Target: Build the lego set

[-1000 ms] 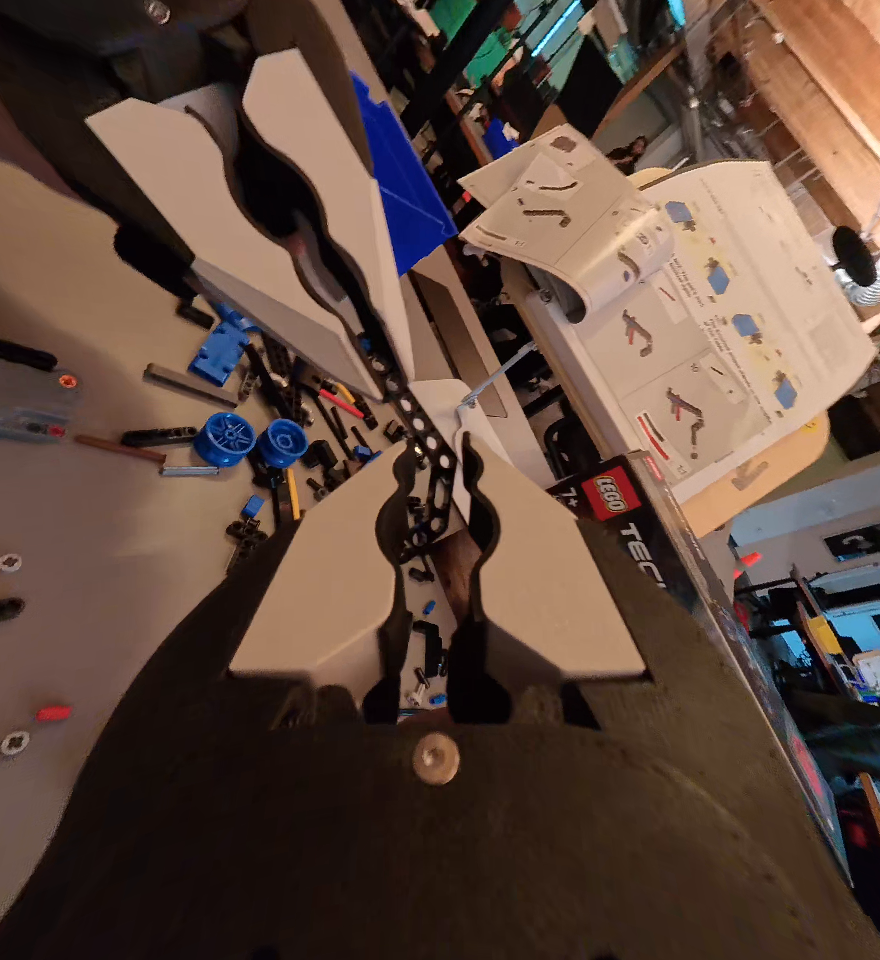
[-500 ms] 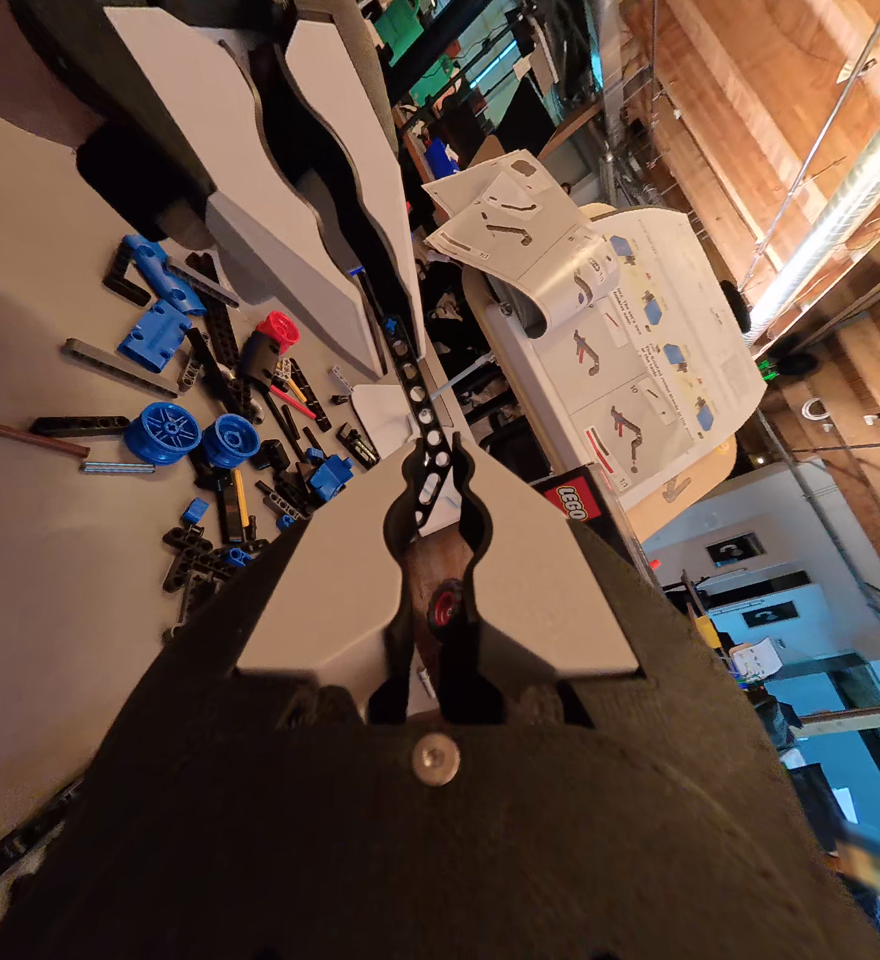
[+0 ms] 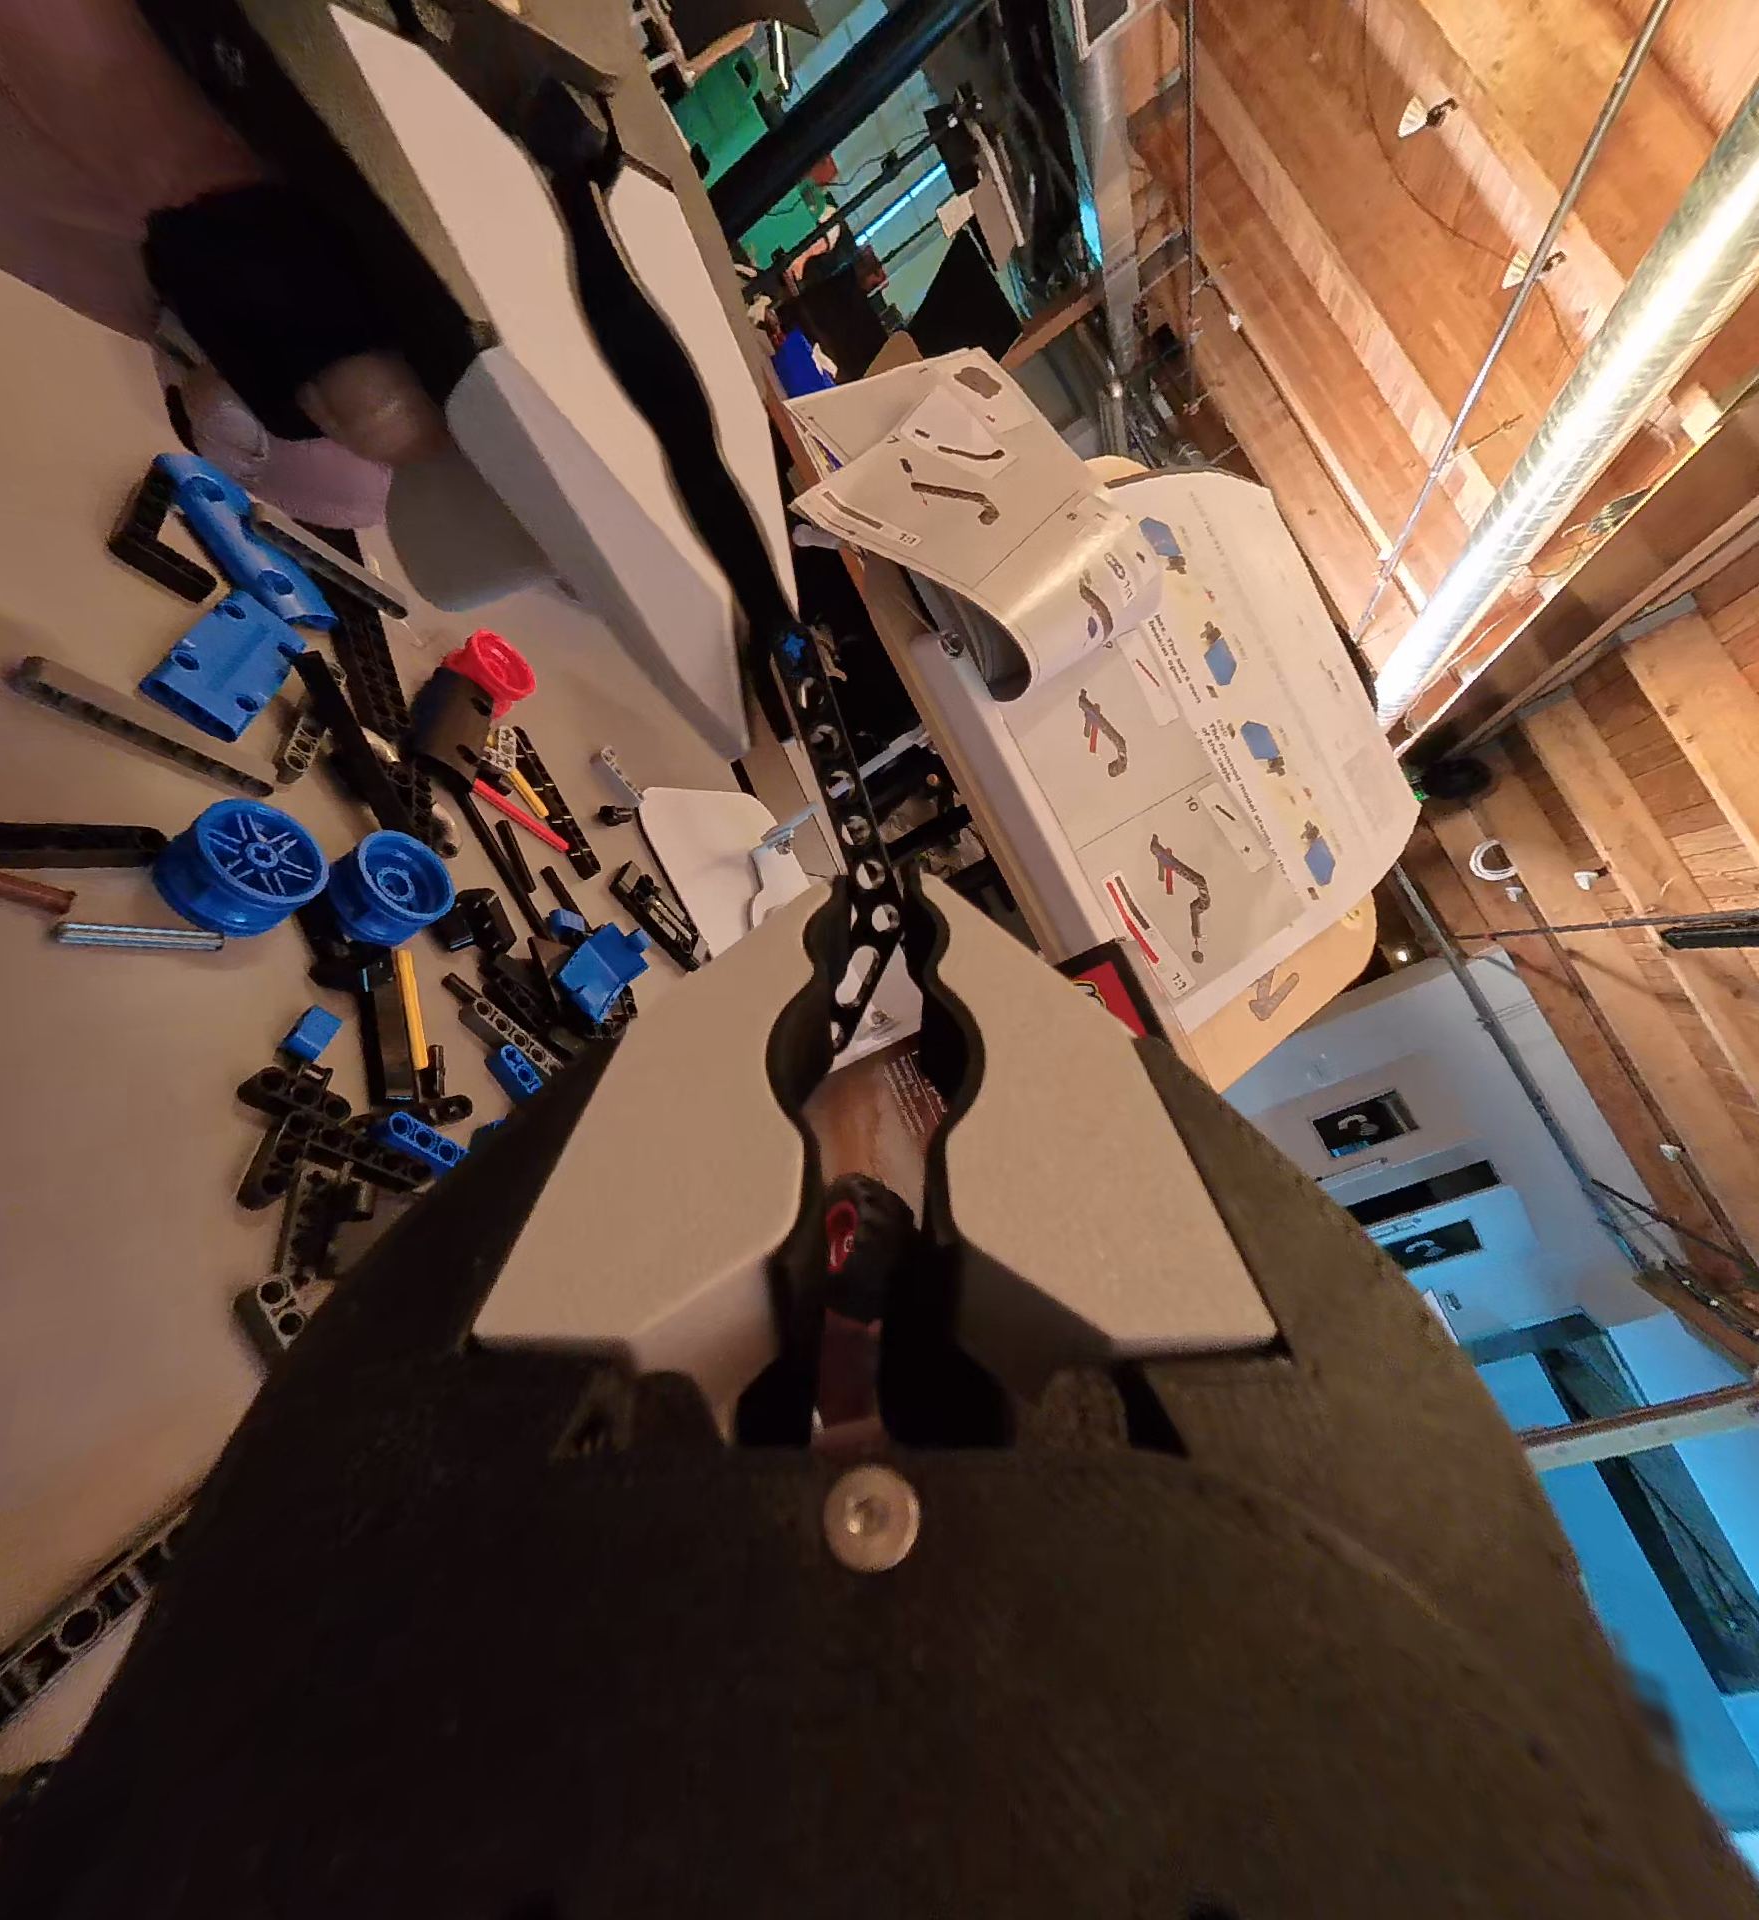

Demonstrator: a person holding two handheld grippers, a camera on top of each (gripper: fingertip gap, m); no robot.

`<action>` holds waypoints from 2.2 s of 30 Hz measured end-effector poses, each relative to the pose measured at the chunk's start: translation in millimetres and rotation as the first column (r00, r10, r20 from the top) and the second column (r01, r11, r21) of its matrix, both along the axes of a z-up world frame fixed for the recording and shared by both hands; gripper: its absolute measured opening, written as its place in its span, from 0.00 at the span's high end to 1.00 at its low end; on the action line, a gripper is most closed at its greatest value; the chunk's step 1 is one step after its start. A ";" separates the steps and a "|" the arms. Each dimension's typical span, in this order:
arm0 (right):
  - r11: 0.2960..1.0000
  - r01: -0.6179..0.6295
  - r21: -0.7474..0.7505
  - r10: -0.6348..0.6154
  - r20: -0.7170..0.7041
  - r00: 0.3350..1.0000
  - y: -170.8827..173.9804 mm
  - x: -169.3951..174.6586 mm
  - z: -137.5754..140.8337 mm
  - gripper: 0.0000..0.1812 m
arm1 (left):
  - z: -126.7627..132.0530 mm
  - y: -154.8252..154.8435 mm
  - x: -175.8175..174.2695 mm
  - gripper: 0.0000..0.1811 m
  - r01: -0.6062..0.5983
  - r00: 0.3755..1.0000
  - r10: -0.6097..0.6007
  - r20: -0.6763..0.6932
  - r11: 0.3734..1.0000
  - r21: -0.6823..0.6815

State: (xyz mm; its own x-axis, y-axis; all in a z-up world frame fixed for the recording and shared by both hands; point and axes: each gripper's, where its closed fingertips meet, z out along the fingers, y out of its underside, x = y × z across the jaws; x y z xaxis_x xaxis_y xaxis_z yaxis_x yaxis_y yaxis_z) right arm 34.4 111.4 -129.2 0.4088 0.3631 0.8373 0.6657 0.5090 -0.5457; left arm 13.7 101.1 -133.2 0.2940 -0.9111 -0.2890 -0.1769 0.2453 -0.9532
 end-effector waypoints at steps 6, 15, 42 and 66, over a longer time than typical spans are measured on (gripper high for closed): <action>1.000 -0.009 0.002 0.009 0.011 1.000 -1.1 0.2 -2.9 0.96 | -1.9 -1.3 1.3 1.00 0.029 0.999 -0.028 0.018 0.998 -0.048; 0.976 -0.111 -0.189 0.108 -0.025 0.994 -11.7 -6.0 -12.0 0.86 | -4.2 -6.9 4.4 1.00 0.047 0.999 -0.047 -0.015 0.999 0.002; 0.954 0.161 -0.254 -0.156 0.041 0.987 -37.6 133.0 -32.0 0.97 | -84.8 -73.8 64.8 0.90 0.303 0.812 -0.319 -0.489 0.946 -0.114; 0.932 0.126 -0.341 -0.139 -0.014 0.990 -73.9 160.9 -62.1 0.97 | -86.1 -34.7 54.8 0.91 0.171 0.725 -0.225 -0.651 0.974 -0.147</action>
State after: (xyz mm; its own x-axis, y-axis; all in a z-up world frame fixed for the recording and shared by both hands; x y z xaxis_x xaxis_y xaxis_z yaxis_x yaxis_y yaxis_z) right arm 195.3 37.4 -191.3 0.5011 0.5629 0.6573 0.6900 0.1985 -0.6961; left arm 68.5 66.3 -219.2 -0.1354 -0.9525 -0.2729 -0.7224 0.2834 -0.6308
